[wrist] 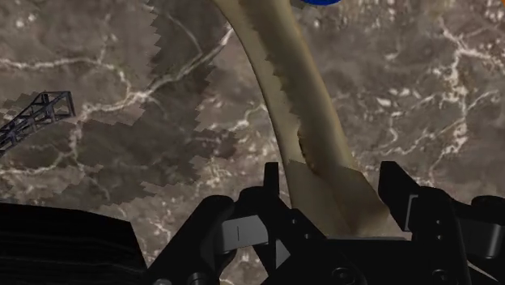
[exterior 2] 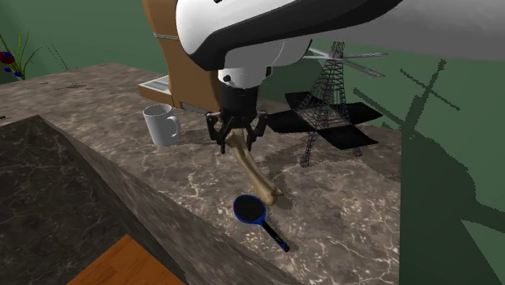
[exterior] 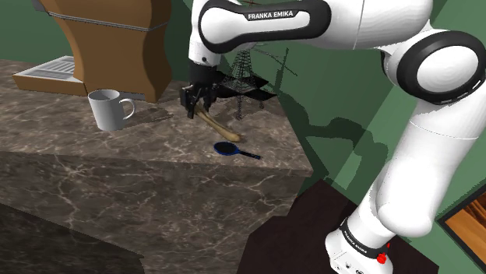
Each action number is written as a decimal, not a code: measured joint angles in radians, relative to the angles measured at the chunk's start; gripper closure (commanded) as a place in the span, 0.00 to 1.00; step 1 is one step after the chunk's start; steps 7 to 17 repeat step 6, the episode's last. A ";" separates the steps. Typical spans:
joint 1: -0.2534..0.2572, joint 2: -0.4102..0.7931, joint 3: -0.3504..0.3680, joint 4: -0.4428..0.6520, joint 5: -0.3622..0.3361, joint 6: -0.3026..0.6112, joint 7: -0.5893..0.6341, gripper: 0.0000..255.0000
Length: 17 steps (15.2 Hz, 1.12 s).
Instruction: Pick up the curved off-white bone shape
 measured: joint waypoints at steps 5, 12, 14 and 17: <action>0.001 -0.003 0.001 0.058 0.000 -0.061 0.005 1.00; 0.001 -0.001 0.001 0.069 -0.001 -0.069 0.007 1.00; 0.001 -0.001 0.001 0.069 -0.001 -0.069 0.007 1.00; 0.001 -0.001 0.001 0.069 -0.001 -0.069 0.007 1.00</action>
